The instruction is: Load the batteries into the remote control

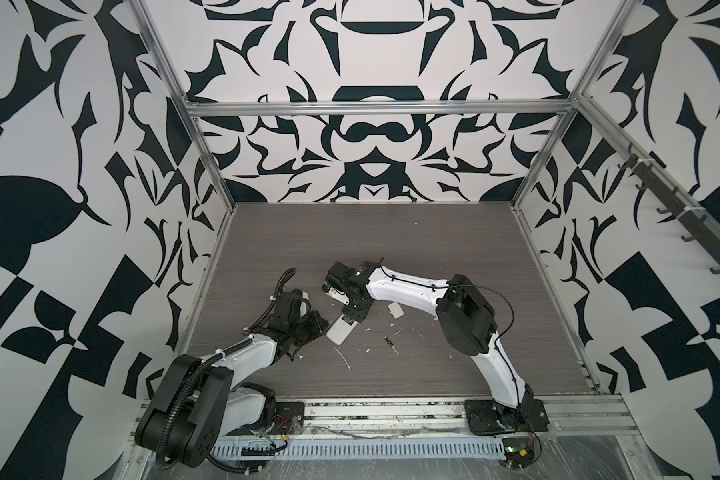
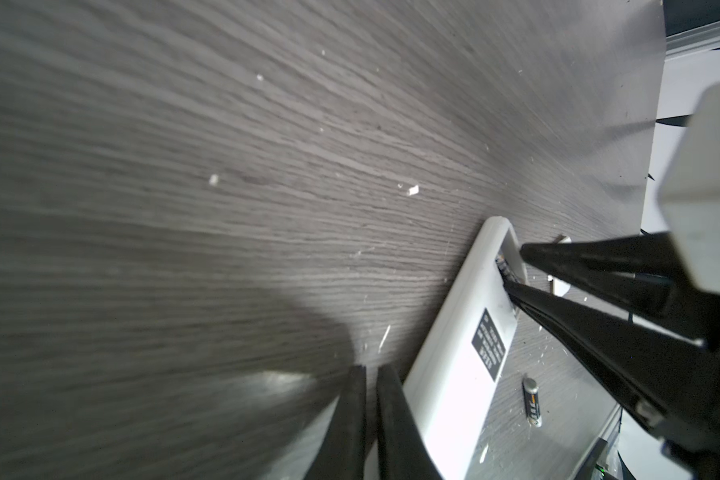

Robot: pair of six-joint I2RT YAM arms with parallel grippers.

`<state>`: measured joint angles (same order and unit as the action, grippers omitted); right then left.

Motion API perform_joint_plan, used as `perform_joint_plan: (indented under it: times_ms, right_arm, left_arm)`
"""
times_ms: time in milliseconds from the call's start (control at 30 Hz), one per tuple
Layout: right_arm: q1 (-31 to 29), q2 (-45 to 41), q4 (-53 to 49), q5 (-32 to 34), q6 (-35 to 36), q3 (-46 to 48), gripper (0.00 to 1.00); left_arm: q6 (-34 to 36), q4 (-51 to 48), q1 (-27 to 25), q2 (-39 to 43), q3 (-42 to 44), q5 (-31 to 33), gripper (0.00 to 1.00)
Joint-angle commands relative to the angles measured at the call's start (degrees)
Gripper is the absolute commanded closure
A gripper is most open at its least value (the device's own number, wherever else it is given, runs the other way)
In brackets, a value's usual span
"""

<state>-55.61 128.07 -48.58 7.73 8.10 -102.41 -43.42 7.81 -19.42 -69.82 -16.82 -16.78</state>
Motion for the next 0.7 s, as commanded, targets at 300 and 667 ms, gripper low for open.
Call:
perform_joint_plan:
  times_ms: [300,667]
  right_arm:
    - [-2.6,2.2,-0.4,9.2,1.7,-0.8,0.72]
    - [-2.6,-0.1,3.2,6.6,-3.2,2.4,0.91]
  left_arm:
    - [0.6,-1.5,0.0,0.8,-0.9,0.4,0.88]
    - [0.4,-1.2,-0.1,1.1,-0.7,0.6,0.88]
